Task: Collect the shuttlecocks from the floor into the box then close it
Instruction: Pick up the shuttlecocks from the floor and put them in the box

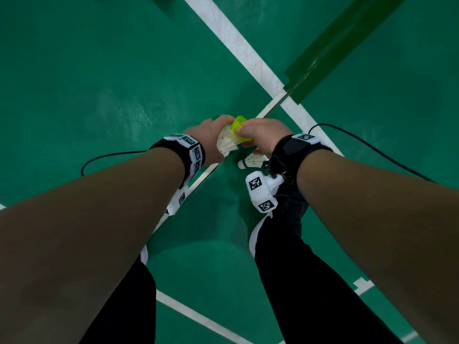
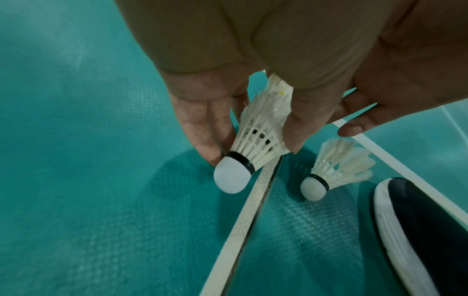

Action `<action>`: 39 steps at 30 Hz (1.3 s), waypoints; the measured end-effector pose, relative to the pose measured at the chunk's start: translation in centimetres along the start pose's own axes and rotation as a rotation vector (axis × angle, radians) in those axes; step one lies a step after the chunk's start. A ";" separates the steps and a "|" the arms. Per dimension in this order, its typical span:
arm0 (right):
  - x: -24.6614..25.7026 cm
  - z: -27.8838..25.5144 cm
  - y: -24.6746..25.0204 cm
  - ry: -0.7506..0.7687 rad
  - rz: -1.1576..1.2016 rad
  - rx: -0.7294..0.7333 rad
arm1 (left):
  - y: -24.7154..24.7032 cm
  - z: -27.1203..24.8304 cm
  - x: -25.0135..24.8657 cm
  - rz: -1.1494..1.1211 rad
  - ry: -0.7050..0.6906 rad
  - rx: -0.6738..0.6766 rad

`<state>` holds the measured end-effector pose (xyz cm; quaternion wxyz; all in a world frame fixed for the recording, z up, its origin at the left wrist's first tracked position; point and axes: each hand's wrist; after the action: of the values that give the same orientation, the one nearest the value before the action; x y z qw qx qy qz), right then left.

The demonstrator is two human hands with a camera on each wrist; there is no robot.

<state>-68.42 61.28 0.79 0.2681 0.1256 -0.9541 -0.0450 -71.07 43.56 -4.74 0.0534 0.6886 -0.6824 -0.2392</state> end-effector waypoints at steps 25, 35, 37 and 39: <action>-5.4 0.1 0.3 -0.229 -0.504 -0.299 | -2.1 -2.3 -1.1 0.159 -0.053 0.016; -7.9 0.6 -1.3 -0.164 -0.572 -0.088 | -3.4 -3.5 0.6 0.156 -0.008 0.044; -7.2 0.1 -1.5 -0.090 -0.491 -0.208 | -3.1 -4.3 1.1 0.165 0.002 0.045; -5.6 -0.6 -1.2 -0.020 -0.446 -0.258 | -2.5 -5.2 1.4 0.177 0.011 0.050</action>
<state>-63.20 61.58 -1.69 0.2560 0.2971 -0.8919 -0.2253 -66.77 41.11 -1.56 0.0607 0.6282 -0.7459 -0.2128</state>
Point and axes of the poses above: each hand's wrist, its own z-axis towards the middle knuckle, its own y-axis out of the back of the hand, x = y × z, and after that the axes turned 10 degrees about y, right-handed
